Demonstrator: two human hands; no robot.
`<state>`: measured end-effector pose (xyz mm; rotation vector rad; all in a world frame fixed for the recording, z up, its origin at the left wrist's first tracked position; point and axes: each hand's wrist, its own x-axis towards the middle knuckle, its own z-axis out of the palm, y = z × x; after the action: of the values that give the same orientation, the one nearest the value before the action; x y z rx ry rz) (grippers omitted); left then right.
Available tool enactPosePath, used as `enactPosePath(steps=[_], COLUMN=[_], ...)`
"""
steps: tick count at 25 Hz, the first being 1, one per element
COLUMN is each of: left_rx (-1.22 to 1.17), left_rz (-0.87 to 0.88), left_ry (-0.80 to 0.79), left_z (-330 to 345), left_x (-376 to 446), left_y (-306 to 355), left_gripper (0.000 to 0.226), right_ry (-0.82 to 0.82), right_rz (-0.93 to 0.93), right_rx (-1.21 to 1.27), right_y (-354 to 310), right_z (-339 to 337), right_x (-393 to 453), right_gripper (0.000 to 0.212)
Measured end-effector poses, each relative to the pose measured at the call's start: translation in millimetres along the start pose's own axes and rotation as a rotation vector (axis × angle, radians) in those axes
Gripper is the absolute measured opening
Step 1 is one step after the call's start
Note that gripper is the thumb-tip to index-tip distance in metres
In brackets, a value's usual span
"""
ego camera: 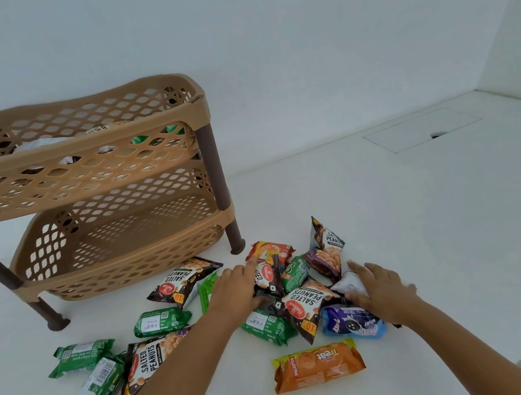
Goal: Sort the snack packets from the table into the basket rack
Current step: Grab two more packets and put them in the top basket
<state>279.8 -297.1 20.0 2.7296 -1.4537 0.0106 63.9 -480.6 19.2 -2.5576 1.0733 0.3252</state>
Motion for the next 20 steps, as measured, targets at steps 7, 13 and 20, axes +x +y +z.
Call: enactPosePath(steps=[7,13,20], left_rx=[-0.116,-0.115,0.144], left_rz=[0.175,0.2,0.005], left_ry=[0.351,0.616,0.944], left_z=[-41.6,-134.7,-275.6], left_x=[-30.1,-83.7,-101.4], left_y=[-3.5,-44.6,-137.3], left_gripper=[0.061,0.063,0.07], right_ry=[0.199,0.515,0.518], right_rz=[0.01,-0.307,-0.78], right_rx=[0.159,0.582,0.939], right_y=[8.6,-31.5,-210.2], right_z=[1.7,-73.0,-219.5], right_x=[-0.2,-6.9,-43.1], right_gripper=[0.054,0.024,0.03])
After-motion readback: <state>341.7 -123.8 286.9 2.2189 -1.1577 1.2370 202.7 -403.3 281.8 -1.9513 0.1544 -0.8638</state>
